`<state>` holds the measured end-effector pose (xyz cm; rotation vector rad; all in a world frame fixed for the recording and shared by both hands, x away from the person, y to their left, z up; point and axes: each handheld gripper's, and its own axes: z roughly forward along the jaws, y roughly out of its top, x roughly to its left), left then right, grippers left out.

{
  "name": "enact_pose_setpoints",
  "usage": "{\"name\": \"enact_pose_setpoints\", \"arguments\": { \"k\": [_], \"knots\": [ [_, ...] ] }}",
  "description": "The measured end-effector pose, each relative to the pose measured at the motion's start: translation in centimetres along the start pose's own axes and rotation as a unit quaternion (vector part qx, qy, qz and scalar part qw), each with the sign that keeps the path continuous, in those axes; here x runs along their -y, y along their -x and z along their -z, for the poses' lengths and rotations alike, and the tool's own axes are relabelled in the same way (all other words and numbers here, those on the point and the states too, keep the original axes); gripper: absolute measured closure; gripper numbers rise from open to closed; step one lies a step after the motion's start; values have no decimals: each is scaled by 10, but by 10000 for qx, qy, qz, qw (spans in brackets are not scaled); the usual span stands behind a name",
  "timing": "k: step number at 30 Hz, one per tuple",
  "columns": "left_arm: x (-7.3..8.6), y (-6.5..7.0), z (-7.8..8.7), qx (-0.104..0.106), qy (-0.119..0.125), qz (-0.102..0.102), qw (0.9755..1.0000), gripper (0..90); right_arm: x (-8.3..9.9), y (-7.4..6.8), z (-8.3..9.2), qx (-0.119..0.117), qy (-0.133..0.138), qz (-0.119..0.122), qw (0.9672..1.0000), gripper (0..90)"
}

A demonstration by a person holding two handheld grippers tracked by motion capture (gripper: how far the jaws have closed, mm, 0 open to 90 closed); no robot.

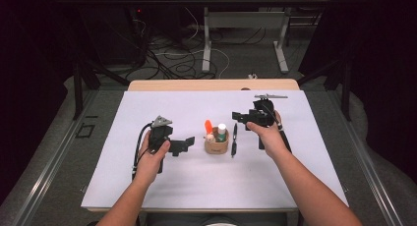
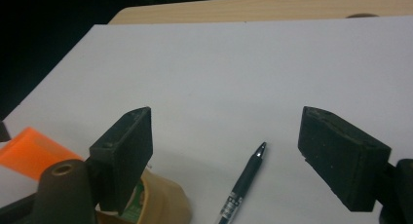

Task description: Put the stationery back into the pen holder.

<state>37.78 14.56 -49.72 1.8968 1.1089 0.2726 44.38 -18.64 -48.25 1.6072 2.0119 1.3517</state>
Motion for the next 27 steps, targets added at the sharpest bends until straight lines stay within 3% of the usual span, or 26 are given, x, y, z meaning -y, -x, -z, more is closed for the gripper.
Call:
{"name": "enact_pose_setpoints", "arguments": {
  "k": [7,12,14,16,18,21,24,27],
  "knots": [
    [0,-2,0,10,21,56,10000,6,-1,8,-14,166,-335,-202,9991,283],
    [0,-3,1,28,30,89,10000,7,-1,10,-25,351,-680,-369,9964,297],
    [0,-3,1,36,29,103,9999,7,-1,9,-29,451,-783,-422,9950,352],
    [0,-4,1,29,37,96,9999,8,0,10,-32,547,-898,-308,9940,369],
    [-1,-4,2,18,47,120,9999,7,0,10,-35,495,-1007,-388,9929,421],
    [0,-5,2,17,33,128,9999,8,-1,13,-41,369,-1488,-777,9851,444],
    [0,-4,1,30,30,132,9999,8,-3,11,-45,516,-1573,-713,9836,489],
    [0,-5,1,36,19,137,9999,8,-4,10,-48,569,-1598,-848,9818,522]
  ]
}}
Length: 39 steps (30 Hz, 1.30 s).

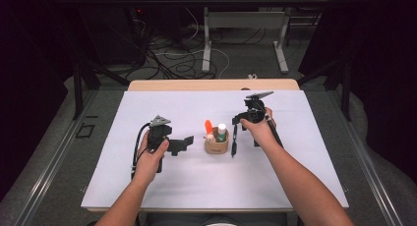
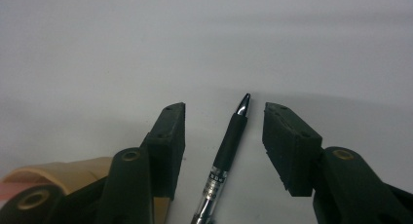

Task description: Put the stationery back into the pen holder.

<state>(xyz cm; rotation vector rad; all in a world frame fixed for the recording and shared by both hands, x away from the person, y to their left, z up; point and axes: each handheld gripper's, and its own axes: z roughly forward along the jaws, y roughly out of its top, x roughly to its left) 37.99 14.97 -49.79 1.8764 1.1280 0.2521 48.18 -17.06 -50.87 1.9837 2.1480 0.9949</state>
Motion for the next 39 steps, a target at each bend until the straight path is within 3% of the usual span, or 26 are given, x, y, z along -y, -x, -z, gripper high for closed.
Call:
{"name": "enact_pose_setpoints", "arguments": {
  "k": [5,10,12,16,17,20,25,30,33,34,35,39],
  "knots": [
    [0,-1,0,9,5,0,10000,10,-2,-2,-5,21,-202,-213,9996,575],
    [0,-1,-1,22,-7,1,10000,10,-2,1,-10,230,-455,-277,9983,651],
    [1,-2,-1,26,-20,-1,10000,10,-2,2,-12,372,-594,-399,9967,687],
    [1,-2,-1,25,-25,0,10000,10,-2,4,-16,417,-790,-663,9938,702],
    [1,-2,-1,23,-20,5,10000,10,-1,3,-17,319,-737,-763,9938,717],
    [0,-3,-1,18,-17,-7,10000,10,0,4,-19,457,-809,-772,9927,723],
    [1,-3,-1,26,-11,25,10000,10,1,2,-21,456,-798,-883,9918,738],
    [1,-2,-1,38,-11,28,10000,10,3,3,-25,408,-719,-1194,9894,764],
    [0,-3,0,59,-38,-8,10000,10,3,3,-26,399,-840,-1183,9886,765],
    [1,-3,-1,54,-24,2,10000,10,3,2,-27,441,-862,-1278,9871,765],
    [1,-3,-1,45,-20,-1,10000,10,3,4,-27,405,-897,-1214,9877,764],
    [1,-2,-1,48,-14,19,10000,10,4,4,-30,370,-842,-1347,9866,763]
  ]
}}
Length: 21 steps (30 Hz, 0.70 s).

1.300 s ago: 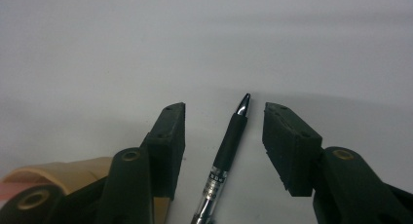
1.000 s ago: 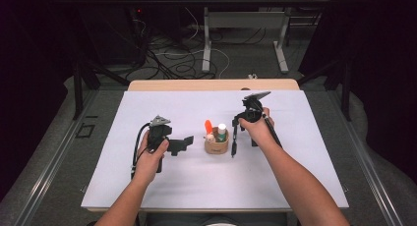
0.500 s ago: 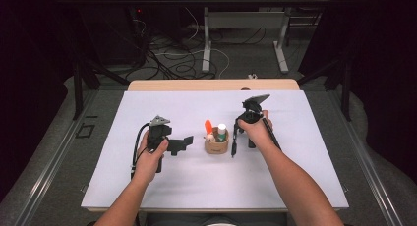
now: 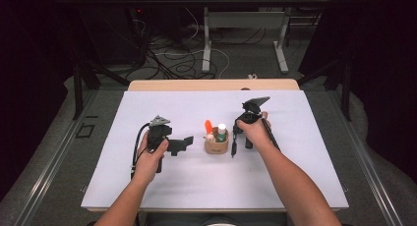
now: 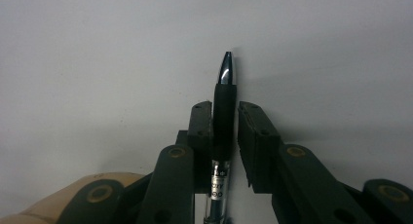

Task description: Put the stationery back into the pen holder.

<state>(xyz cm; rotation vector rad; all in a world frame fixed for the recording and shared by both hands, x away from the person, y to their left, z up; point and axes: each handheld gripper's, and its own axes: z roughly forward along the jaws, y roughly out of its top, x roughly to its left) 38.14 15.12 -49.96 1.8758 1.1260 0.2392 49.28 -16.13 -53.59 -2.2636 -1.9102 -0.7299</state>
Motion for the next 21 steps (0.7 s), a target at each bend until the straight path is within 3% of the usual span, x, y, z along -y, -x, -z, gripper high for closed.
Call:
{"name": "enact_pose_setpoints", "arguments": {
  "k": [6,7,8,11,21],
  "knots": [
    [0,0,0,-6,-9,13,10000,11,0,0,-1,-23,-116,-18,9999,790],
    [0,0,0,-2,-8,15,10000,10,0,-1,0,-33,-152,-131,9998,792],
    [0,0,0,-3,-7,17,10000,10,0,1,-1,-136,-86,-122,9998,793],
    [0,0,0,4,1,16,10000,10,0,1,0,-46,-197,-148,9997,796],
    [0,-1,0,12,5,-6,10000,10,0,4,0,-149,-187,-225,9995,799]
  ]
}}
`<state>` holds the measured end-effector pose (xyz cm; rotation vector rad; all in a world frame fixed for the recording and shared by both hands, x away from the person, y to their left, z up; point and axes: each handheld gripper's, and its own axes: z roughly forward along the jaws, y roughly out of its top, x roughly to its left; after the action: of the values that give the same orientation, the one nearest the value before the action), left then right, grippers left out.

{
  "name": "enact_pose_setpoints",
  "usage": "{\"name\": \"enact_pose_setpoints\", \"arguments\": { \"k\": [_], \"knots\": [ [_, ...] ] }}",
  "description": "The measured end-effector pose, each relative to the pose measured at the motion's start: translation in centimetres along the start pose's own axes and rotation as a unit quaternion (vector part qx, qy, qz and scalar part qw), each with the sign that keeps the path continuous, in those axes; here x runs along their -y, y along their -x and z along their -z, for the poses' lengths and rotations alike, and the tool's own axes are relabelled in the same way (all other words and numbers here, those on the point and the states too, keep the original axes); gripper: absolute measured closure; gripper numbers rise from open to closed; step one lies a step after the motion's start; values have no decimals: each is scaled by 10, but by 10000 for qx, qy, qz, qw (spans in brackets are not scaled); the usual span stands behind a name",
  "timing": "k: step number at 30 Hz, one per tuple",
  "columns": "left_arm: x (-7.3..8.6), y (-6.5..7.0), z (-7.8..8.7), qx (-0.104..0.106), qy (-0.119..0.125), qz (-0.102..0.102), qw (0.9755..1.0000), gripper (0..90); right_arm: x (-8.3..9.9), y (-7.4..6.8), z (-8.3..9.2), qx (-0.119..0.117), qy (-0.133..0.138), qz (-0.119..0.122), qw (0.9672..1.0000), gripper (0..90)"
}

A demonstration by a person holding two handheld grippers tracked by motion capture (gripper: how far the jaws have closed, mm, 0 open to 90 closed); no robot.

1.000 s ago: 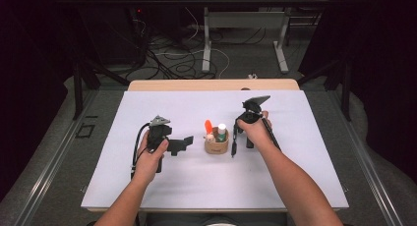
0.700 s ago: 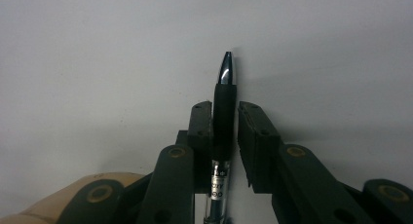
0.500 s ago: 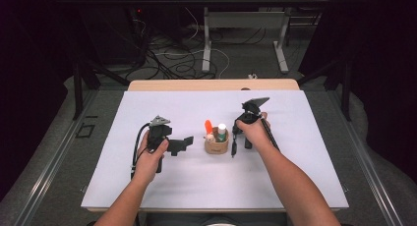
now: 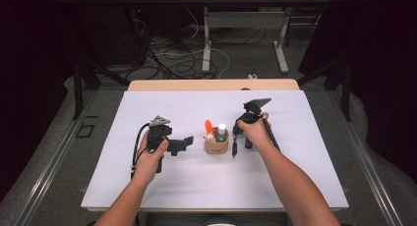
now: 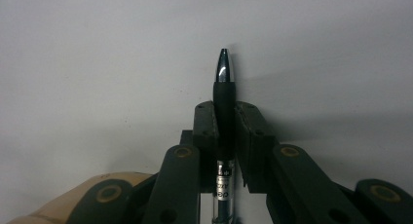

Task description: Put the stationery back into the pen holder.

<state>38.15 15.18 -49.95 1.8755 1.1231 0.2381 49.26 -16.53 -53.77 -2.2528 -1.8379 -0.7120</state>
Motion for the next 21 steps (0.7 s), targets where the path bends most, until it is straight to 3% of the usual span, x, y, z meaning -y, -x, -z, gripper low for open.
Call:
{"name": "enact_pose_setpoints", "arguments": {
  "k": [6,10,12,13,15,16,18,21],
  "knots": [
    [0,0,0,31,31,66,10000,10,1,2,2,-48,-8,-26,10000,799],
    [-1,0,1,60,57,86,9999,12,3,4,4,-225,106,-6,9997,800],
    [-1,0,1,70,66,92,9999,12,4,6,7,-210,76,94,9997,800],
    [-1,0,1,71,67,98,9999,12,5,7,7,-364,205,111,9991,800],
    [-2,0,1,88,71,106,9999,12,5,7,12,-367,220,112,9990,800],
    [-2,1,2,88,69,89,9999,12,6,9,14,-391,295,260,9985,800],
    [-2,1,2,116,83,72,9999,12,8,9,17,-587,502,330,9965,800],
    [-4,1,4,148,141,118,9997,12,11,9,25,-680,662,521,9941,800]
  ]
}}
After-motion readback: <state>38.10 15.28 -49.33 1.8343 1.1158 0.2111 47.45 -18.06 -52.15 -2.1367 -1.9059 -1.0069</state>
